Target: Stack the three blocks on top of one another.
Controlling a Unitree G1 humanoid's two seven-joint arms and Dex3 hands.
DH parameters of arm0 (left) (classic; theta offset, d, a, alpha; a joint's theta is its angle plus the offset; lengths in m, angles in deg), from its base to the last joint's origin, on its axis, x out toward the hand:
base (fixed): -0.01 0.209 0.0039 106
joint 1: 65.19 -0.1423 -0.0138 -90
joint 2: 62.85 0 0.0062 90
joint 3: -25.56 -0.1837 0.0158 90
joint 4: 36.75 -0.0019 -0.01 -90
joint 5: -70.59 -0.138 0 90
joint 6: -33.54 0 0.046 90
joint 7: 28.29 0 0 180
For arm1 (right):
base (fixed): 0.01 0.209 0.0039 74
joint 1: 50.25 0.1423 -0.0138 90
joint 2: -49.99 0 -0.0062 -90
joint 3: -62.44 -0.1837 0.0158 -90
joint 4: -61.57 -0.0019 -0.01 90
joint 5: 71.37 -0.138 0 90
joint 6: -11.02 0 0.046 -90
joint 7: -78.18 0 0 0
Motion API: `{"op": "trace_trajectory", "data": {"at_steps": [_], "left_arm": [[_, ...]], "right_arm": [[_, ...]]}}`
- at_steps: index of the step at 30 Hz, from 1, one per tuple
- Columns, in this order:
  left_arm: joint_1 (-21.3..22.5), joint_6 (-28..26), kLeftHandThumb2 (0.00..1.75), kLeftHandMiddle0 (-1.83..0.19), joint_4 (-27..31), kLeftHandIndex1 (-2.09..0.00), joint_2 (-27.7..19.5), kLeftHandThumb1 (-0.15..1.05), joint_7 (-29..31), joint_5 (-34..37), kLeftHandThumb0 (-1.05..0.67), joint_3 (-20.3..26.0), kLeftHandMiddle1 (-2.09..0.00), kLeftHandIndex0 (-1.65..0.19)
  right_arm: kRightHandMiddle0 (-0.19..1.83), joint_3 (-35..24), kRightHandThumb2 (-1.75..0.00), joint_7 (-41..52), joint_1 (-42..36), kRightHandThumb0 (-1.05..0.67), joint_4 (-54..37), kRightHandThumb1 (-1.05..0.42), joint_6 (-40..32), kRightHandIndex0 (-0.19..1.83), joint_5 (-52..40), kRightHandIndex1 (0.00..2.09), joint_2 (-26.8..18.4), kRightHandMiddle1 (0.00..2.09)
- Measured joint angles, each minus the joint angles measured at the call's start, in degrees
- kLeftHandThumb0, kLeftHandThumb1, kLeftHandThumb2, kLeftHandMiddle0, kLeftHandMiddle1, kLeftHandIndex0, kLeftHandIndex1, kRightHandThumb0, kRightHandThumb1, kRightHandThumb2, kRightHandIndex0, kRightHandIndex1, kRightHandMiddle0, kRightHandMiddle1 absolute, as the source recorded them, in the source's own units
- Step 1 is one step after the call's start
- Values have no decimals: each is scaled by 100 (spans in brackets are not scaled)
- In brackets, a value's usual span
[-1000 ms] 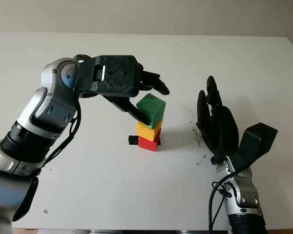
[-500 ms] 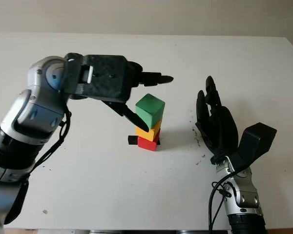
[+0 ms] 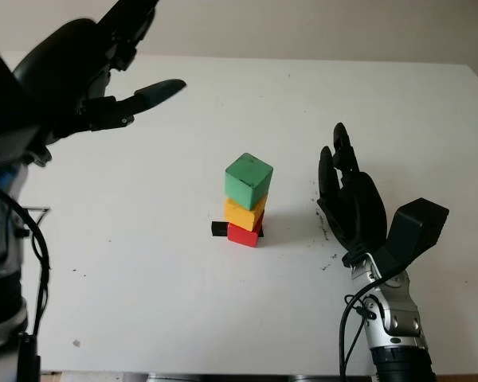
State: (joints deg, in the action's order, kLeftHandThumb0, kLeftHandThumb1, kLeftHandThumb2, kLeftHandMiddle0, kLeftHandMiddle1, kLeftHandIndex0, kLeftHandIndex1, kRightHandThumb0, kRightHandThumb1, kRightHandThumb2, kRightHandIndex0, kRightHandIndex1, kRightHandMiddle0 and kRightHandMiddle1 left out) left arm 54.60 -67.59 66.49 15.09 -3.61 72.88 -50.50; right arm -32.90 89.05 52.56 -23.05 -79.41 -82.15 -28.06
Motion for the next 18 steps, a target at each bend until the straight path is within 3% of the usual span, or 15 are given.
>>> {"op": "trace_trajectory", "data": {"at_steps": [3,10,13,18], "left_arm": [[-204,610,62,19,-562,-1,436,105,-408,277,-72,153,-1,18],[-528,1598,60,19,-1893,-1,936,105,-867,385,-71,153,-1,19],[-657,1686,63,19,-2264,0,1168,105,-950,526,-74,112,0,19],[-1051,1631,69,19,-2324,0,1245,105,-535,739,-80,-145,0,19]], "right_arm": [[-19,-16,-57,81,15,-68,-1,-105,8,-19,-29,0,-52,0],[-19,-115,-60,113,91,-66,0,-105,35,-19,-60,0,-106,0],[-19,-114,-61,95,131,-66,5,-105,93,-19,-35,0,-105,0],[-19,-104,-60,1,147,-66,41,-105,192,-19,60,0,-98,0]]}}
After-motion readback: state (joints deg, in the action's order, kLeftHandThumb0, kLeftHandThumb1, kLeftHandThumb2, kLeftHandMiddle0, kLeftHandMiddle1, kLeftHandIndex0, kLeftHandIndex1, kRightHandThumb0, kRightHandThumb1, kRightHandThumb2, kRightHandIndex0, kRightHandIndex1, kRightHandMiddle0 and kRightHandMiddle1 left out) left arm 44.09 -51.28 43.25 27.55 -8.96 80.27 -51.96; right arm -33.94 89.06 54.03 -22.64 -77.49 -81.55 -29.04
